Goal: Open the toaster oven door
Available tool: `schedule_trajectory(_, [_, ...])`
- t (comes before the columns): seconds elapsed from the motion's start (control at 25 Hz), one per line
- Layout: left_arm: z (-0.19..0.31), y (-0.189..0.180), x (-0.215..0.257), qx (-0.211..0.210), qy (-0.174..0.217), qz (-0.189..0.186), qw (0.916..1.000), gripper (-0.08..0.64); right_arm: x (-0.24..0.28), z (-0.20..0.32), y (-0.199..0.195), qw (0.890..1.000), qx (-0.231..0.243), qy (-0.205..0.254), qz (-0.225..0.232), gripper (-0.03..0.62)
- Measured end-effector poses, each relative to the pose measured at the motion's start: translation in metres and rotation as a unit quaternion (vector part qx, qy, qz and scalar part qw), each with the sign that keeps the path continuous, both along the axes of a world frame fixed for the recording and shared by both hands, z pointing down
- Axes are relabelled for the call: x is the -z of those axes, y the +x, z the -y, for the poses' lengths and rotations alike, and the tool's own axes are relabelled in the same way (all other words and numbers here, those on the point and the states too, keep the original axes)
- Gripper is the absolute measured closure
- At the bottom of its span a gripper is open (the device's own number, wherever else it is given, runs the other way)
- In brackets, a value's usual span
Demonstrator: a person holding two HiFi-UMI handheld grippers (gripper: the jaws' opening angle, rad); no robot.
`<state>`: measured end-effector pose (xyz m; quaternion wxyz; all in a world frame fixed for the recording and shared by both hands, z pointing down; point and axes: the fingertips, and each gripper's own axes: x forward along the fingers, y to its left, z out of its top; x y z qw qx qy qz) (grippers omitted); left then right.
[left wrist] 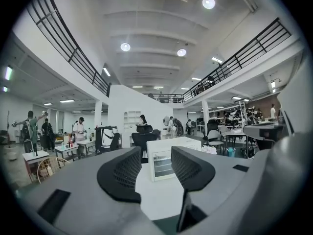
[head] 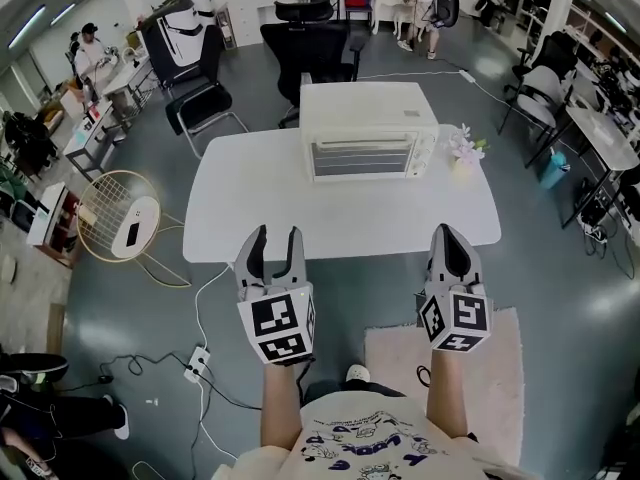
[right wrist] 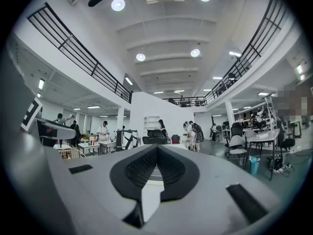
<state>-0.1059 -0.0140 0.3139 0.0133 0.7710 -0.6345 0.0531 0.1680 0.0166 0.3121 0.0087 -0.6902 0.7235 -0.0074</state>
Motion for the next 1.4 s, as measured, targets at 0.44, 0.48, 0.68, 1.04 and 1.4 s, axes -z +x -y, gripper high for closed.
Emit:
schedule_trajectory(0.44, [0.045, 0.027, -0.02, 0.009, -0.023, 0.008, 0.9997, 0.365, -0.023, 0.052, 0.027, 1.0, 0.011, -0.019, 0.011, 0.597])
schedule_trajectory(0.48, [0.049, 0.028, -0.022, 0.01, -0.024, 0.009, 0.9996, 0.365, -0.025, 0.057, 0.028, 1.0, 0.011, -0.021, 0.013, 0.597])
schedule_trajectory(0.68, [0.078, 0.027, -0.033, 0.016, -0.033, 0.01, 0.9993, 0.365, -0.035, 0.086, 0.029, 0.999, 0.015, -0.028, 0.016, 0.597])
schedule_trajectory(1.04, [0.159, 0.043, -0.044, 0.008, -0.045, 0.006, 0.9989, 0.365, -0.038, 0.161, 0.044, 0.999, 0.008, -0.03, 0.015, 0.597])
schedule_trajectory(1.4, [0.245, 0.054, -0.042, -0.004, -0.05, -0.001, 0.9988, 0.365, -0.029, 0.243, 0.049, 1.0, 0.003, -0.027, 0.012, 0.597])
